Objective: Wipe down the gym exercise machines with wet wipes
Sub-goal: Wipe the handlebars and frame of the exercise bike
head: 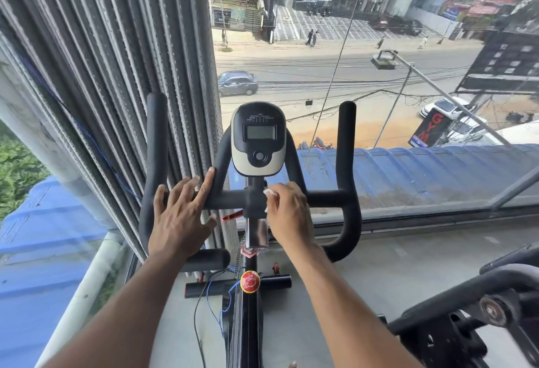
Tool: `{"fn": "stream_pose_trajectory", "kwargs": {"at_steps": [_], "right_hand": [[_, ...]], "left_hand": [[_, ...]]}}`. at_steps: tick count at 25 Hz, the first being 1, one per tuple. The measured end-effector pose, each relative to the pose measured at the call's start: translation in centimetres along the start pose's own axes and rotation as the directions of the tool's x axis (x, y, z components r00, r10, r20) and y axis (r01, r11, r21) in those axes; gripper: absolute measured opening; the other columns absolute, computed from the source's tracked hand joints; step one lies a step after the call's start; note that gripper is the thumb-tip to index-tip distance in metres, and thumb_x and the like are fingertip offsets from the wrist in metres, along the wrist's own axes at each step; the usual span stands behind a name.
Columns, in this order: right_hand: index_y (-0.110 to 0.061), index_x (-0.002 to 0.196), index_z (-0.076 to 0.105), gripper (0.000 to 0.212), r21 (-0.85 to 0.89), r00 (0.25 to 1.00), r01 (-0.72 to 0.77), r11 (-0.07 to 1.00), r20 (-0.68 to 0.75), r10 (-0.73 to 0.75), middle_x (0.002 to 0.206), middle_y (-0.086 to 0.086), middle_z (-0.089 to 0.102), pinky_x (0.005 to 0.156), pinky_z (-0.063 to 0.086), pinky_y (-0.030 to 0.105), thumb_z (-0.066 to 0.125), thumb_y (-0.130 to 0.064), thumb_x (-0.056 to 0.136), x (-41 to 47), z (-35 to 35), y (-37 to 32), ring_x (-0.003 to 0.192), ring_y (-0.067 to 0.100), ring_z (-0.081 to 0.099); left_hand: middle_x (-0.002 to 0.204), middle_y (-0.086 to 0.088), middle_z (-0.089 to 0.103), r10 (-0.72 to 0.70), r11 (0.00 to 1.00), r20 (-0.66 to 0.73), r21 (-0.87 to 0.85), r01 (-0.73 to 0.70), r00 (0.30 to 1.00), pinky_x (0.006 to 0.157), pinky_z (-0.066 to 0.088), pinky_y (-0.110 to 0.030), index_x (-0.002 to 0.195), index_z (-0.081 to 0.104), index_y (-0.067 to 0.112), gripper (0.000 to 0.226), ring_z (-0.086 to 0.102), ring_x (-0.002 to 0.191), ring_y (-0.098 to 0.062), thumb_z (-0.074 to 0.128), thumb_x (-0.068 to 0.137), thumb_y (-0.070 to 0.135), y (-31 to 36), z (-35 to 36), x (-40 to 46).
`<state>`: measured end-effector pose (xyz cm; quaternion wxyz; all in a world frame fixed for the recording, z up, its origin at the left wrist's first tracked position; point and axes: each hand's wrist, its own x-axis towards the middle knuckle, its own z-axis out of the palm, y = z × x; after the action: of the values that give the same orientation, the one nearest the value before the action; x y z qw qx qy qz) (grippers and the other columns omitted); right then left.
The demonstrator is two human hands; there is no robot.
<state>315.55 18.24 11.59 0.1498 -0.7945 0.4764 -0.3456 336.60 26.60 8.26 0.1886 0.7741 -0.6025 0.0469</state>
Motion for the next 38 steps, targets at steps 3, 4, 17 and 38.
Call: {"fn": "stream_pose_trajectory", "kwargs": {"at_steps": [3,4,17,38], "right_hand": [[-0.011,0.110,0.074,0.016,0.019,0.993,0.094,0.995,0.065,-0.095,0.098,0.002,0.061,0.078,0.056,0.027,0.063,-0.011,0.098,-0.6,-1.9,1.3,0.079,0.014,0.062],[-0.012,0.111,0.075,0.017,0.016,0.993,0.102,0.995,0.056,-0.103,0.098,0.000,0.060,0.078,0.056,0.026,0.065,-0.010,0.097,-0.6,-3.2,2.5,0.079,0.013,0.061],[-0.004,0.108,0.075,0.017,0.005,0.951,0.284,0.959,-0.127,-0.281,0.107,0.006,0.067,0.080,0.062,0.032,0.067,0.000,0.094,8.2,-5.5,4.2,0.089,0.017,0.066],[-0.009,0.105,0.074,0.018,0.095,0.924,0.376,0.922,-0.117,-0.364,0.099,0.006,0.065,0.077,0.061,0.029,0.070,0.001,0.090,11.2,-5.3,4.3,0.084,0.017,0.065]], "left_hand": [[0.158,0.002,0.041,0.004,1.000,-0.014,-0.006,-0.004,1.000,0.129,0.006,-0.057,0.163,-0.013,0.044,0.120,0.027,0.154,-0.024,0.077,0.085,0.049,0.0,0.1,-0.1],[0.158,0.002,0.042,0.006,1.000,-0.018,-0.003,-0.006,1.000,0.129,0.006,-0.057,0.163,-0.013,0.044,0.119,0.027,0.154,-0.024,0.077,0.085,0.049,0.0,0.1,-0.1],[0.154,0.003,0.043,0.006,1.000,-0.017,0.011,-0.006,1.000,0.129,0.005,-0.056,0.164,-0.012,0.043,0.119,0.028,0.152,-0.024,0.077,0.085,0.050,-0.1,0.2,0.0],[0.153,0.004,0.044,0.003,1.000,-0.019,0.001,-0.003,1.000,0.128,0.006,-0.055,0.162,-0.016,0.044,0.118,0.028,0.152,-0.023,0.073,0.087,0.053,0.2,-0.1,-0.2]]}}
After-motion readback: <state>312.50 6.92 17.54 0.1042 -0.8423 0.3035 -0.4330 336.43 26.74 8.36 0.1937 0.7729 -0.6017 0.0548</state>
